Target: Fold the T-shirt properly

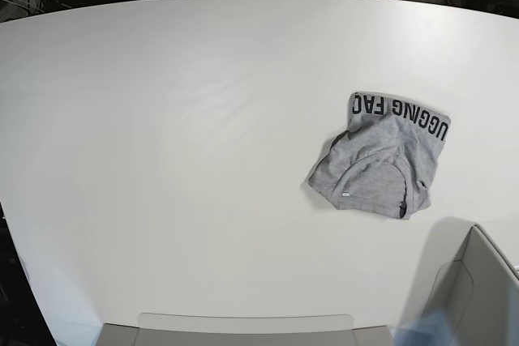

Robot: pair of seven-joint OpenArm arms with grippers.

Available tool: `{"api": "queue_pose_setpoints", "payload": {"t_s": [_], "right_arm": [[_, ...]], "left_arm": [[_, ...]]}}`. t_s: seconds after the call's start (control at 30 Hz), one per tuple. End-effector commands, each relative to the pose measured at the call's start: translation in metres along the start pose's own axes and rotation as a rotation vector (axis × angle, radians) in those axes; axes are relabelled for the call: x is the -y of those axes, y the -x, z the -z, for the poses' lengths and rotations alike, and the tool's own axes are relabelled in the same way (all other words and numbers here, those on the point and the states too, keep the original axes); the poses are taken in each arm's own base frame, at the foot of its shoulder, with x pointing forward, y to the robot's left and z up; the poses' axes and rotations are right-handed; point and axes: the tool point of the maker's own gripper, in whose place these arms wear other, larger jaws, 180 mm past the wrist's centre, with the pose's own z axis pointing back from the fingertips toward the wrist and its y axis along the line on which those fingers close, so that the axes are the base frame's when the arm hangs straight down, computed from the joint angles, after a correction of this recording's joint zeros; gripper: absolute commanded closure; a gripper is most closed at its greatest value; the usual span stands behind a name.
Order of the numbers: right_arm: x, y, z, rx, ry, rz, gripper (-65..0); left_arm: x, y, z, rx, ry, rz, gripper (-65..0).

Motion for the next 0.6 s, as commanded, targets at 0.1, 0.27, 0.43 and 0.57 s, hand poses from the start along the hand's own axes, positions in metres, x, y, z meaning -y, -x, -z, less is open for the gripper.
{"api": "queue_pose_setpoints", "payload": {"t_s": [0.1,0.27,0.43,0.57], "right_arm": [[0.014,0.0,0.007,-0.073,0.013,-0.051,0.0],[0.028,-0.01,0.013,-0.12,0.042,-0.069,0.0],[0.029,-0.012,0.013,-0.12,0.045,-0.07,0.0],[0.028,-0.011,0.014,-0.121,0.043,-0.07,0.0]], "left_arm": [[0.004,0.011,0.019,-0.076,-0.027,-0.012,0.0],[-0.008,0.021,0.041,-0.103,-0.092,-0.011,0.0],[-0.039,0.015,0.047,-0.052,-0.167,0.006,0.0],[-0.04,0.008,0.048,-0.026,-0.17,0.002,0.0]]}}
